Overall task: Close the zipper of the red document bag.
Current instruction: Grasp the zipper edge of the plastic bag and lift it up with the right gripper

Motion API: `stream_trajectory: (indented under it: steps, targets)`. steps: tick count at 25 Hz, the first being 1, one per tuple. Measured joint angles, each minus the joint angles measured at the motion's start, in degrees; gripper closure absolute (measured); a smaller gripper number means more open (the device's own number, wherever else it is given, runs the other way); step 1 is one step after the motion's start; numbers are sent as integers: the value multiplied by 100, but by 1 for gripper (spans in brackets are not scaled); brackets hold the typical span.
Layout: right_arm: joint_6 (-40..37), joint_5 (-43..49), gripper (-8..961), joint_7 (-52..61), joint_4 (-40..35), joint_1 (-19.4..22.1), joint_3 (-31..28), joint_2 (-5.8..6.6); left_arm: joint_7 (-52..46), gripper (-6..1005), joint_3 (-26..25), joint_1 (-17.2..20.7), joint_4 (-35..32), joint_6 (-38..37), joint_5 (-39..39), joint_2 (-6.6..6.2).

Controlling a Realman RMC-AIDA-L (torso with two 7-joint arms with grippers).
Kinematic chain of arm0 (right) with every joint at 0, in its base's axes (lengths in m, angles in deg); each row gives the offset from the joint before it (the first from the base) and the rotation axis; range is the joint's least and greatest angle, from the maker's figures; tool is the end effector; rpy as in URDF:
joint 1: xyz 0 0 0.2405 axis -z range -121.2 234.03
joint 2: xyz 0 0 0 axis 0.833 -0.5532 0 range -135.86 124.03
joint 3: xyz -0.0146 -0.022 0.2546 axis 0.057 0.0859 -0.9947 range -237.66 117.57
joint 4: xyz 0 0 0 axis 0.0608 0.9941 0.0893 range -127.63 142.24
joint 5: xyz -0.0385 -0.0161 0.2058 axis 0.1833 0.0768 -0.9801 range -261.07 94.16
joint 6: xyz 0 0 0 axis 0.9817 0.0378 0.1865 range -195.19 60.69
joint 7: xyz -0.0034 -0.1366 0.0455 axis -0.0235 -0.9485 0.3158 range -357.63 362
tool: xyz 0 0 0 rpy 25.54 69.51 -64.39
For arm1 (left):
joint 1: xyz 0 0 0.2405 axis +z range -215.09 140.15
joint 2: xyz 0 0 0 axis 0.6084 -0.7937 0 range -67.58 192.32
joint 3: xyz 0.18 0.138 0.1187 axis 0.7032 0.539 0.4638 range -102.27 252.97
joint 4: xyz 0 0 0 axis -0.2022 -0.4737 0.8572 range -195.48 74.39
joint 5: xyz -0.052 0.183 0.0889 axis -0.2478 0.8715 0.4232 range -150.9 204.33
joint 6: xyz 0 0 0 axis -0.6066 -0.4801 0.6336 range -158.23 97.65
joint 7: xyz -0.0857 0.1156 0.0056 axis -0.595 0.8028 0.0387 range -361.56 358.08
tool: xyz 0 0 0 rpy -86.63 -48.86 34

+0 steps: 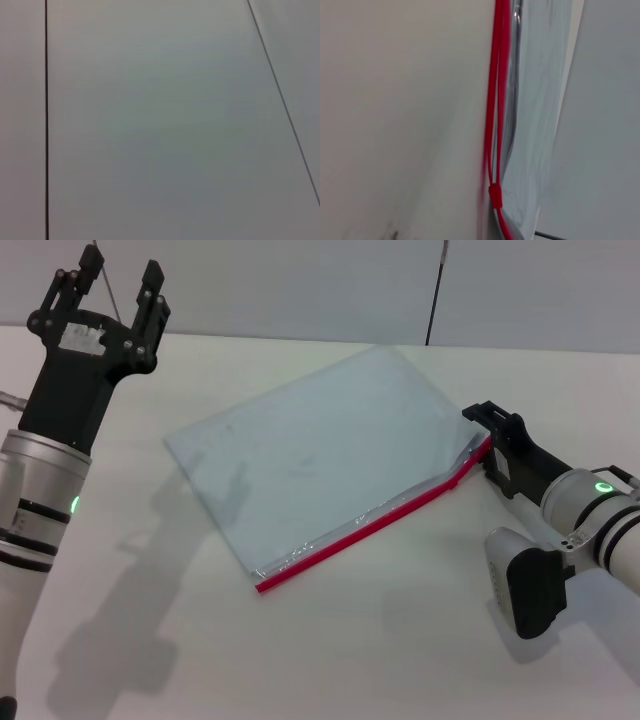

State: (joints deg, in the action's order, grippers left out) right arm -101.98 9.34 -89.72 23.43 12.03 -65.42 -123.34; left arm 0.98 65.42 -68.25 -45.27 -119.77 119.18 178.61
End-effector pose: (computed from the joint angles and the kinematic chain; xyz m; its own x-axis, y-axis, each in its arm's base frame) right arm 0.2699 0.3908 -0.0993 0.4922 0.4614 0.7382 0.8703 -0.2774 -0.4069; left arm -0.2616 0.3331 0.0058 0.6549 -0.4255 0.6245 0.5993 -0.2110 -0.7722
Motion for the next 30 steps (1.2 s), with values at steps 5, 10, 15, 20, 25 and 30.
stream_trajectory:
  steps: [5, 10, 15, 20, 25, 30]
  targets:
    - [6, -8, 288, -2, -5, -23, 1, 0, -3, 399, 0, 0, -13, 0, 0, -2]
    - [125, -8, 288, -3, -4, -87, 2, 0, -5, 399, 0, -27, -7, 0, 0, -4]
    - [297, -8, 322, -15, 17, -162, 2, -8, -8, 399, 1, -33, -3, 0, 0, -4]
    - [315, -8, 414, -41, 35, -178, -1, -20, -8, 399, 0, -42, 8, 0, 7, -1]
    - [382, -8, 584, -53, 44, -206, -8, -28, -8, 399, 0, -43, 13, 0, 13, 1]
    - [551, -8, 724, -60, 93, -257, -193, -42, -8, 399, 0, -42, 14, 0, 49, 4]
